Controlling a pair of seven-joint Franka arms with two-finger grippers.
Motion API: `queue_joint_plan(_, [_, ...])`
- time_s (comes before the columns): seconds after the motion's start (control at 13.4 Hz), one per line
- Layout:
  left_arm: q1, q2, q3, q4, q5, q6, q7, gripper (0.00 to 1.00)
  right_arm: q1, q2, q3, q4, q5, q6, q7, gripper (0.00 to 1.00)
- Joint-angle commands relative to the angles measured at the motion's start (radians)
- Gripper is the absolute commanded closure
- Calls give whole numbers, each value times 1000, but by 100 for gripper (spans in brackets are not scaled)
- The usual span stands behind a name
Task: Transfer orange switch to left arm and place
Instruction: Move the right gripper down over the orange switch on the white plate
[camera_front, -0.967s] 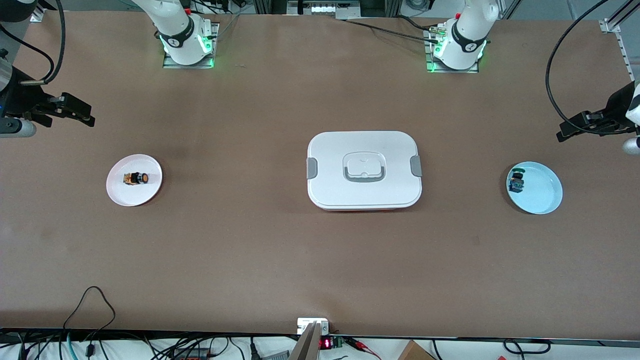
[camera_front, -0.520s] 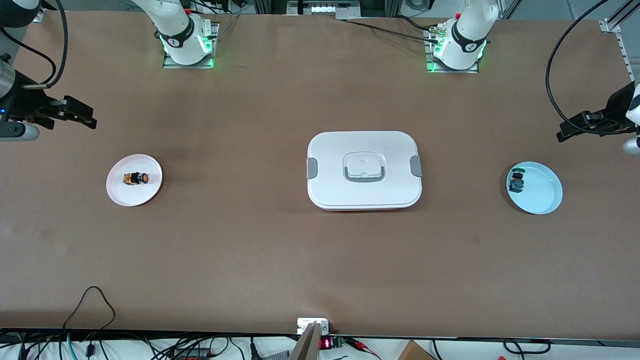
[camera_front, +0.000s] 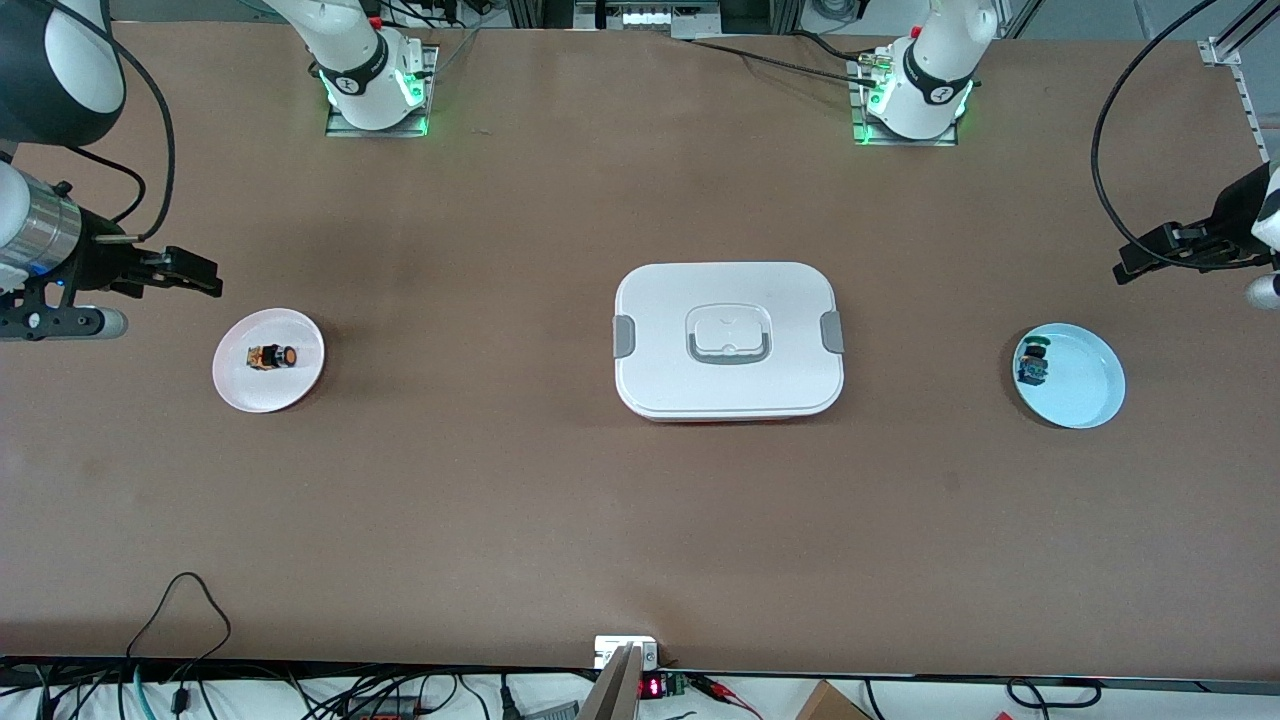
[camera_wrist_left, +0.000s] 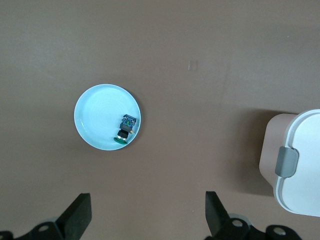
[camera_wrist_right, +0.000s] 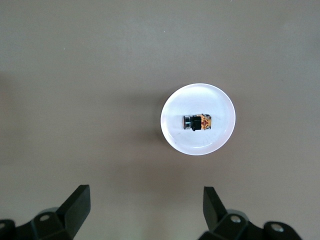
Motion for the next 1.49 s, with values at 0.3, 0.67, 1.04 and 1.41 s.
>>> queue_joint_plan(0.3, [7,4,-7,6,3,4,8,0,-9,77,7,0,-59,113,-11,0])
queue_joint_plan(0.67, [7,5,-7,6,3,4,8,0,-23,162,7,-9,-61,188,-14,0])
queue_joint_plan(1.04, [7,5,-7,6,5,4,8,0,-52,145,7,-202,-62,348,-14,0])
queue_joint_plan(1.41, [7,5,-7,6,11,2,8,0,-121,139,7,-414,-56,598,-157,0])
